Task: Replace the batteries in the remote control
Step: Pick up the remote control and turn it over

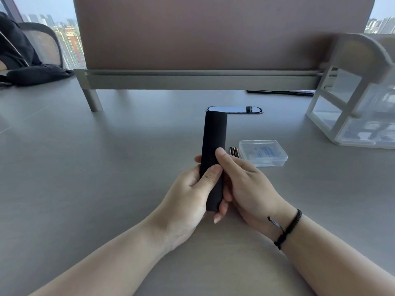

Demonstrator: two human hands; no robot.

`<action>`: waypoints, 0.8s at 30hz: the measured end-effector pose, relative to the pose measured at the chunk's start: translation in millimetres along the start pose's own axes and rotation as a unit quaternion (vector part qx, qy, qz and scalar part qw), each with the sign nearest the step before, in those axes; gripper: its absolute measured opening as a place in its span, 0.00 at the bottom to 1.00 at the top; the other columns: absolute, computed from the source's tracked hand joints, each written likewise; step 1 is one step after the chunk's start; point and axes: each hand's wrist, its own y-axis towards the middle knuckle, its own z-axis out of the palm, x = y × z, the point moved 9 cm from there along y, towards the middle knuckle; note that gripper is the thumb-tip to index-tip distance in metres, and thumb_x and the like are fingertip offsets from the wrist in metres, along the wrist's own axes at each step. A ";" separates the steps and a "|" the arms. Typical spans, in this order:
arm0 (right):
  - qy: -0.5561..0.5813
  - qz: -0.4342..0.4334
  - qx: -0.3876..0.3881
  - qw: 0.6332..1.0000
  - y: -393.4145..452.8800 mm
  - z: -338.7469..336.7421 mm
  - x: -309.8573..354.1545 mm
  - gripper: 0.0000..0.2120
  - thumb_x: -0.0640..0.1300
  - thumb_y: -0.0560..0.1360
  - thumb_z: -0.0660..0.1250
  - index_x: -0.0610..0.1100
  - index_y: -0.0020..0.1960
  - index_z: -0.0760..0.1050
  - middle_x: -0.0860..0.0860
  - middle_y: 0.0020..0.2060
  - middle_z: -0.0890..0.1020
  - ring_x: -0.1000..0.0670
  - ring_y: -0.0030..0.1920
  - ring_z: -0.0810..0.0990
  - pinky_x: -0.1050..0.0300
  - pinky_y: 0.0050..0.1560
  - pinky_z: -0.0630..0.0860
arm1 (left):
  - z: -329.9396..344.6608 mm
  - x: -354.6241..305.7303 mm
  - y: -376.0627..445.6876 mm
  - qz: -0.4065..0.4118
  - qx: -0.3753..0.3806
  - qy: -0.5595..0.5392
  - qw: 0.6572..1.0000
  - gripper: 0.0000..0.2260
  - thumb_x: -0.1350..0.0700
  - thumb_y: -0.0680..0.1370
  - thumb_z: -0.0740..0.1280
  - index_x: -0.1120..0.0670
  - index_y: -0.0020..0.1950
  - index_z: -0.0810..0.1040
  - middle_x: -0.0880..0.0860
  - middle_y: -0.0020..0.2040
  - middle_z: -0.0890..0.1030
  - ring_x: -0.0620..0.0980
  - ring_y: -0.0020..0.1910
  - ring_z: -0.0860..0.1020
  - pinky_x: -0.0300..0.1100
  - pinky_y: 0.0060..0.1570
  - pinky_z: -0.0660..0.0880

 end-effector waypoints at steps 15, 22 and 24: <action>-0.387 -0.130 -0.160 0.899 -13.4 -11.2 22.6 0.24 0.54 0.66 0.76 0.60 0.59 0.73 0.63 0.43 0.82 0.62 0.39 0.81 0.68 0.42 0.77 | -31.0 10.5 13.0 -0.039 -0.076 -0.174 0.981 0.20 0.46 0.82 0.57 0.55 0.66 0.78 0.57 0.46 0.73 0.53 0.47 0.72 0.55 0.59 0.72; -0.381 -0.151 -0.146 0.901 -12.7 -5.8 21.2 0.19 0.51 0.67 0.73 0.57 0.57 0.77 0.62 0.46 0.83 0.59 0.40 0.83 0.62 0.42 0.80 | -31.5 9.1 13.2 -0.032 -0.061 -0.138 0.988 0.24 0.45 0.77 0.64 0.58 0.67 0.73 0.58 0.55 0.72 0.54 0.55 0.73 0.58 0.65 0.71; -0.350 -0.136 -0.133 0.917 -7.6 -10.1 17.1 0.20 0.51 0.67 0.76 0.57 0.57 0.77 0.60 0.47 0.83 0.58 0.41 0.83 0.64 0.42 0.79 | -30.2 7.1 13.1 -0.031 -0.051 -0.142 0.988 0.19 0.47 0.79 0.64 0.57 0.64 0.75 0.58 0.54 0.72 0.54 0.54 0.75 0.52 0.60 0.76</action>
